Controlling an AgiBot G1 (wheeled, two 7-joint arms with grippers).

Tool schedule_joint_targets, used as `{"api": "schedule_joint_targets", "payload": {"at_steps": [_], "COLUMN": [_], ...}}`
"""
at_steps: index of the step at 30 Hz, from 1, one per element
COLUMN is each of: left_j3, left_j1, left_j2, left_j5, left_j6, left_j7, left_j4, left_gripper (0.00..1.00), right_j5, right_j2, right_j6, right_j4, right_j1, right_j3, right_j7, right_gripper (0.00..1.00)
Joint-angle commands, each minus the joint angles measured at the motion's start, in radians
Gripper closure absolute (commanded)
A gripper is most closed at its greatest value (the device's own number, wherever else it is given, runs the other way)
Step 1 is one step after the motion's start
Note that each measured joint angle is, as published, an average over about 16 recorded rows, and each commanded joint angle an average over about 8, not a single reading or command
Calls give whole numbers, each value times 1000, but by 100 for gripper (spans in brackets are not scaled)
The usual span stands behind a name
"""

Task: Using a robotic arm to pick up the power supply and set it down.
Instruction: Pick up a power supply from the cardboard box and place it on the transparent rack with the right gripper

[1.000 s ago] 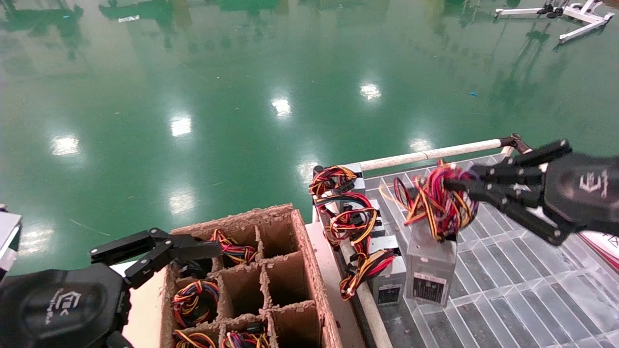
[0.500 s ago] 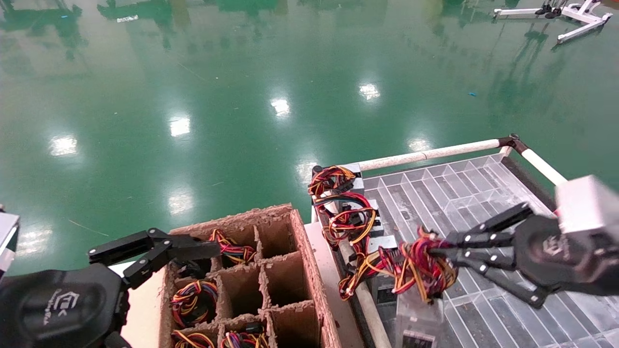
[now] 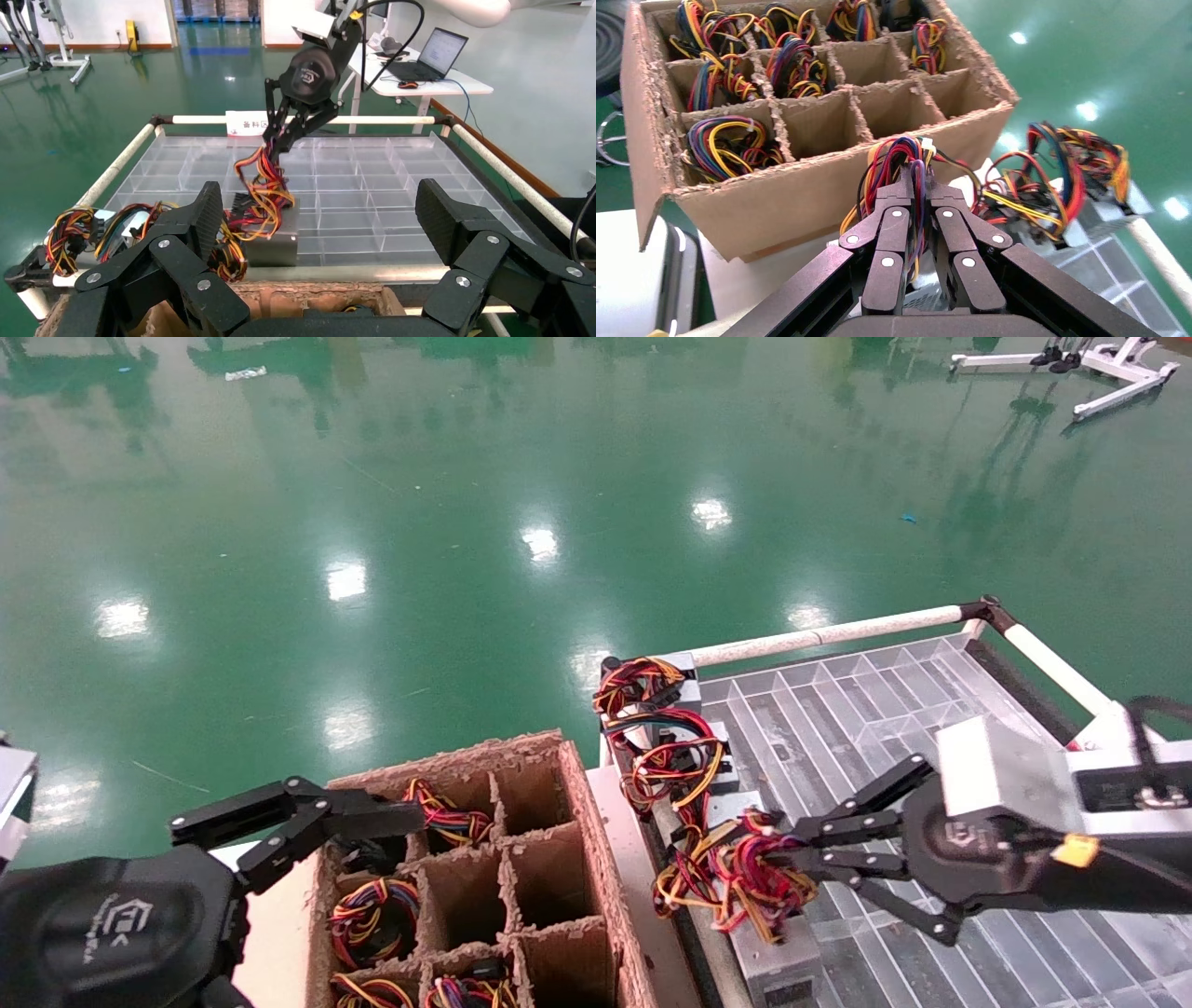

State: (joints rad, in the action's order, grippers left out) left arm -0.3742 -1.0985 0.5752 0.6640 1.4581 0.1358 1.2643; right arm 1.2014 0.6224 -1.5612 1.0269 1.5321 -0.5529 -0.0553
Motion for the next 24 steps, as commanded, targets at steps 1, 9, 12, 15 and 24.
{"api": "schedule_joint_targets", "payload": {"at_steps": [1,9,12,15,24], "left_j3": [0,0,0,0,0], "left_j1": [0,0,0,0,0], "left_j2": [0,0,0,0,0], "left_j5": [0,0,0,0,0], "left_j6": [0,0,0,0,0], "left_j7": [0,0,0,0,0], "left_j4": [0,0,0,0,0], "left_gripper": [0,0,0,0,0], "right_j5": [5,12,9,5,-11], "right_j2": [10,27,26,18,-3], "right_j6": [1,3,2,2,1], "right_j4": [-3,-45,-67,-93,-176], "right_j1": [8,4,-1,-6,-26], "right_j3": [-11,-43,-51,-56,-69], "right_j7": [-2,12,21,33,80], "right_gripper": [100,100,100,100,44]}}
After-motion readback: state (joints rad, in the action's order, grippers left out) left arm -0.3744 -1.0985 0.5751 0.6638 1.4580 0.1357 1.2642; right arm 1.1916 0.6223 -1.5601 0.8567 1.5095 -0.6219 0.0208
